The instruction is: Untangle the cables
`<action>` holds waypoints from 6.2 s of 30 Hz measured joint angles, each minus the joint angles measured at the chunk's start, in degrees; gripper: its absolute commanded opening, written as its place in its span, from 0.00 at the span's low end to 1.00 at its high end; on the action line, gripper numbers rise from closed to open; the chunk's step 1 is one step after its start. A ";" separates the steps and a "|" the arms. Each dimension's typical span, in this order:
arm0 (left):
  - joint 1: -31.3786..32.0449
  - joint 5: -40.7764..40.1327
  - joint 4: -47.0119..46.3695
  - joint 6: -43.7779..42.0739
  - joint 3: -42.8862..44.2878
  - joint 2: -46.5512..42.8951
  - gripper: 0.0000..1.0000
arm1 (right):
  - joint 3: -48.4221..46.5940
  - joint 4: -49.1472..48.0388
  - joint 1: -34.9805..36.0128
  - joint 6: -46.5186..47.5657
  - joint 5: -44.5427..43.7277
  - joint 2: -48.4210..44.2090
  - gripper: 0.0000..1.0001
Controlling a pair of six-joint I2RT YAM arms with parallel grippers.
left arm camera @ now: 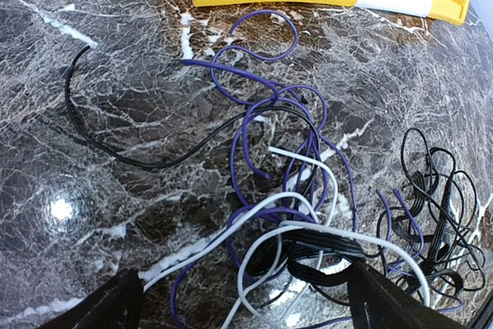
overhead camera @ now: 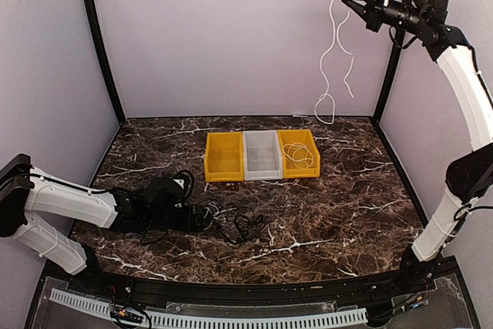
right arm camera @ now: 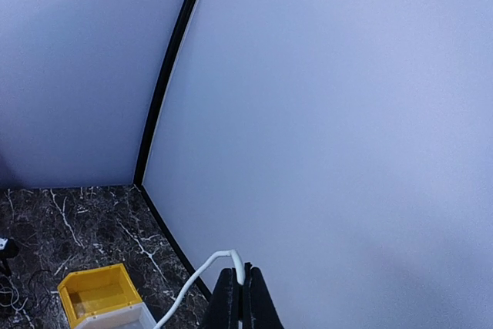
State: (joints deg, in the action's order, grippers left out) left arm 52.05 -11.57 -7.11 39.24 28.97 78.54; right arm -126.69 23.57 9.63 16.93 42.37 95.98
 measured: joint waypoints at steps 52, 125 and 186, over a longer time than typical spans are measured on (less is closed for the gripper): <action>0.00 0.59 0.87 0.48 -0.63 0.17 0.89 | 38.40 -9.03 6.38 2.93 -8.11 12.94 0.00; 0.00 -0.90 2.16 1.97 -2.99 -1.75 0.88 | 38.97 -11.41 8.59 -6.91 -30.80 18.73 0.00; 0.00 -0.92 -1.03 2.60 -7.37 -5.55 0.88 | 24.44 5.11 18.01 0.31 -52.04 24.00 0.00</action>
State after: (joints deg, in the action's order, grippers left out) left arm 52.05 -12.49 -8.14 41.85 21.61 72.99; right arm -102.26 28.69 27.64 17.23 -9.67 119.98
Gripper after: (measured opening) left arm 0.883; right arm 0.022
